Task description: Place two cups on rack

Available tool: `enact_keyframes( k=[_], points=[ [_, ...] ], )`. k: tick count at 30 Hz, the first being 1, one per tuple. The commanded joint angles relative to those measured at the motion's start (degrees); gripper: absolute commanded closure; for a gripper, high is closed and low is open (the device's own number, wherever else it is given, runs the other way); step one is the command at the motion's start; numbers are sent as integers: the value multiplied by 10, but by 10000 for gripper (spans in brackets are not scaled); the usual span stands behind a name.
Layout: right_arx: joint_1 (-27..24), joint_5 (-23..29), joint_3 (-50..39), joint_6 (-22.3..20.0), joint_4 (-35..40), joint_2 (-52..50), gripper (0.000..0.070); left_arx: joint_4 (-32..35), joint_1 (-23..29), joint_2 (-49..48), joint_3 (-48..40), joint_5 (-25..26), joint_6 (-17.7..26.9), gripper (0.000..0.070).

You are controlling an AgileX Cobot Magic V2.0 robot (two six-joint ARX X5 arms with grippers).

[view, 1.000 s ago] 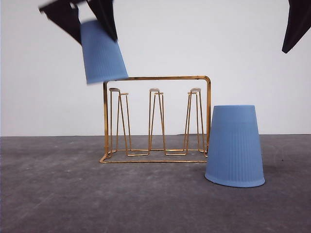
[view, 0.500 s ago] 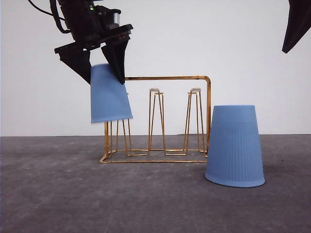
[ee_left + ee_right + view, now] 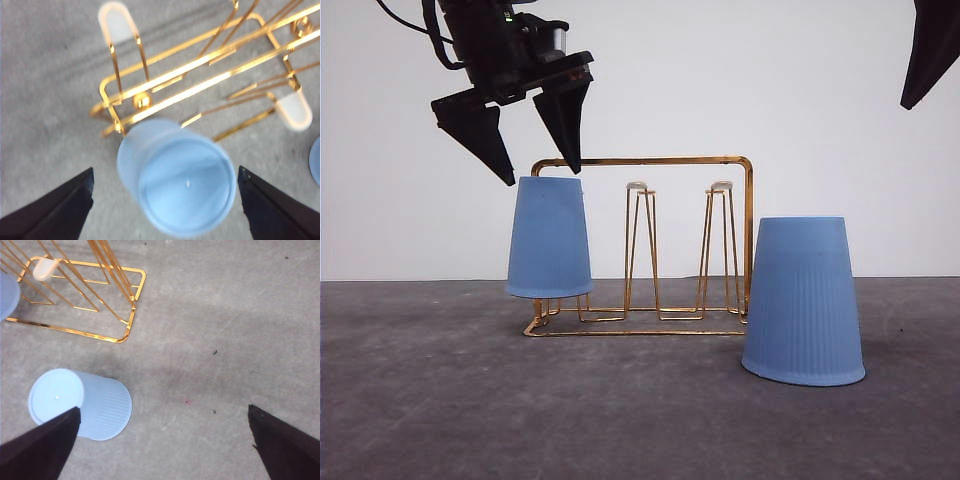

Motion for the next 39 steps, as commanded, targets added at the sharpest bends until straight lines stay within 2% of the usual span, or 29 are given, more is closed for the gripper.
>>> enact_keyframes(
  k=[1,8,12,16,22,31,35,39],
  points=[
    [1,-4,9,-8,2,4,10,-13,-3,12,30,0,4,144],
    [28,-31,9,-5,22,5,10,-134,-3,-3,119,-6,11,145],
    [62,-31,9,2,35,11,11,-194,6,-32,122,-45,12,146],
    [98,-31,9,11,49,33,11,-212,32,-67,108,-47,10,147],
    [147,-13,9,17,76,84,11,-200,81,-141,31,-47,11,149],
    [186,5,9,16,94,150,11,-82,124,-259,-230,-22,-2,148],
    [192,5,9,14,99,175,11,-73,125,-259,-281,-14,-9,147],
    [203,4,9,13,105,202,11,-67,125,-255,-295,-15,-12,147]
  ],
)
